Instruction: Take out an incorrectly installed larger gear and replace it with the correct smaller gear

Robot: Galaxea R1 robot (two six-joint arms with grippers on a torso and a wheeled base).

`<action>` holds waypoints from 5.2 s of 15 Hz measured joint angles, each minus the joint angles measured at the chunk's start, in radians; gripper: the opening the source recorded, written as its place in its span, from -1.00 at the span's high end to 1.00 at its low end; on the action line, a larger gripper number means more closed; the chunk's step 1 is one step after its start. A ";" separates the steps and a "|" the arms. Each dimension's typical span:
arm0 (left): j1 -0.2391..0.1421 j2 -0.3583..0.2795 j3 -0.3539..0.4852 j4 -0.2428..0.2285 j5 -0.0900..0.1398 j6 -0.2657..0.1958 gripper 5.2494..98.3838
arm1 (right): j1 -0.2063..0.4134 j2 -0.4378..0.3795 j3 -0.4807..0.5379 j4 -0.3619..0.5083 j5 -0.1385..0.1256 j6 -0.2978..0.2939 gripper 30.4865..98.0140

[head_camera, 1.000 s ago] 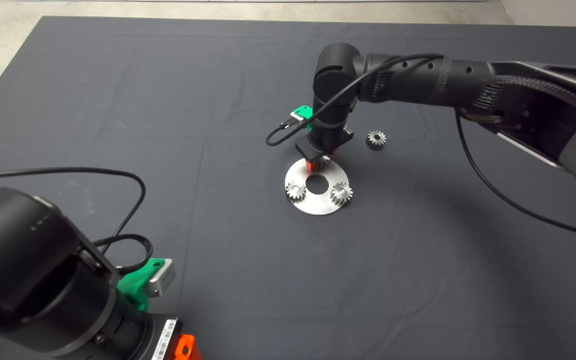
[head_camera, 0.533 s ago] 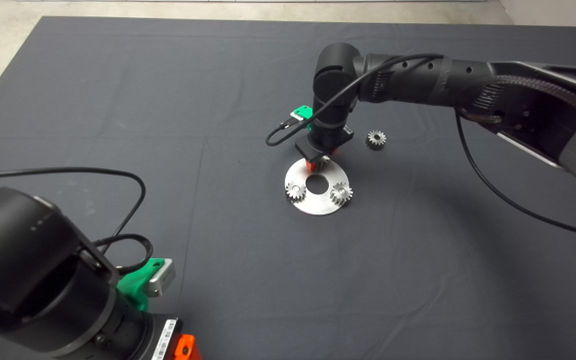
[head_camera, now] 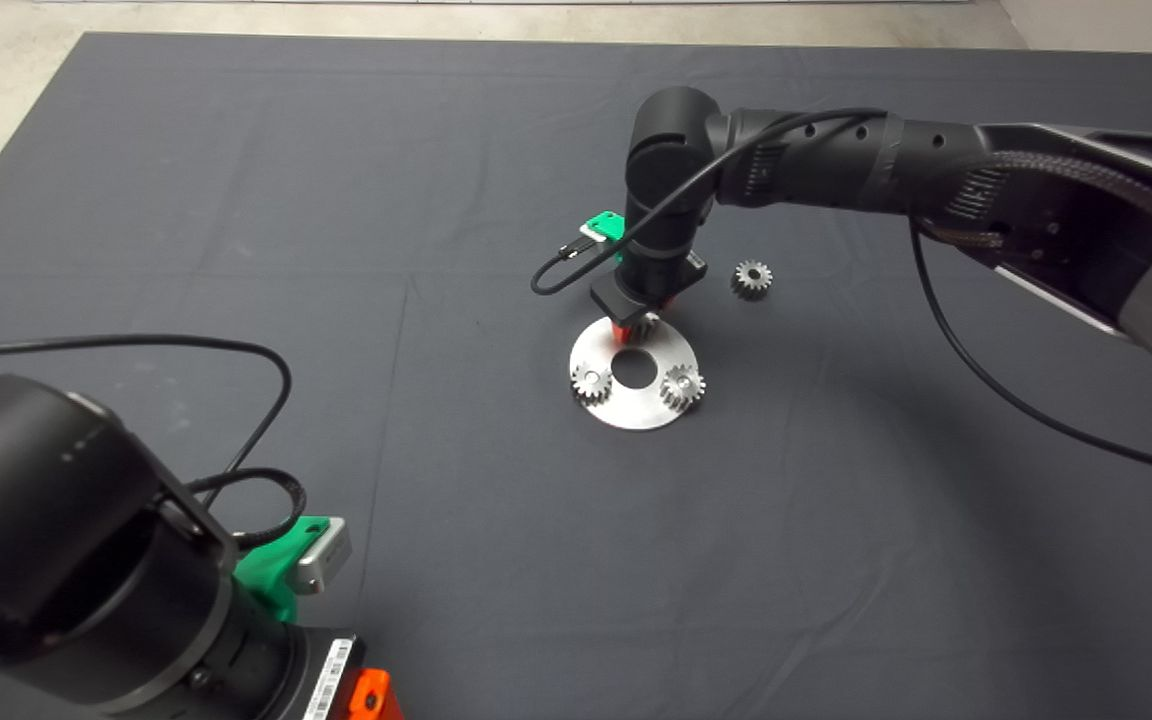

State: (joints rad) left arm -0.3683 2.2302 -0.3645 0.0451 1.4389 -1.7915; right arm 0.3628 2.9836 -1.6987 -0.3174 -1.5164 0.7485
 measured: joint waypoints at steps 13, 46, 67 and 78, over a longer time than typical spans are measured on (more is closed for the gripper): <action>0.000 0.000 0.000 0.000 0.000 0.000 -0.99 | 0.015 0.000 0.001 0.012 -0.003 0.000 0.47; 0.000 0.006 0.000 0.000 -0.001 0.000 -0.99 | 0.061 -0.434 0.468 0.105 -0.009 0.031 0.47; 0.000 0.008 0.000 0.000 -0.003 0.000 -0.99 | -0.044 -0.521 0.571 -0.007 -0.010 0.034 0.46; 0.000 0.008 0.000 0.000 -0.003 0.000 -0.99 | -0.056 -0.521 0.583 -0.022 -0.010 0.034 0.41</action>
State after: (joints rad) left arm -0.3683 2.2385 -0.3645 0.0451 1.4360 -1.7919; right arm 0.3064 2.4621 -1.1157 -0.3391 -1.5264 0.7830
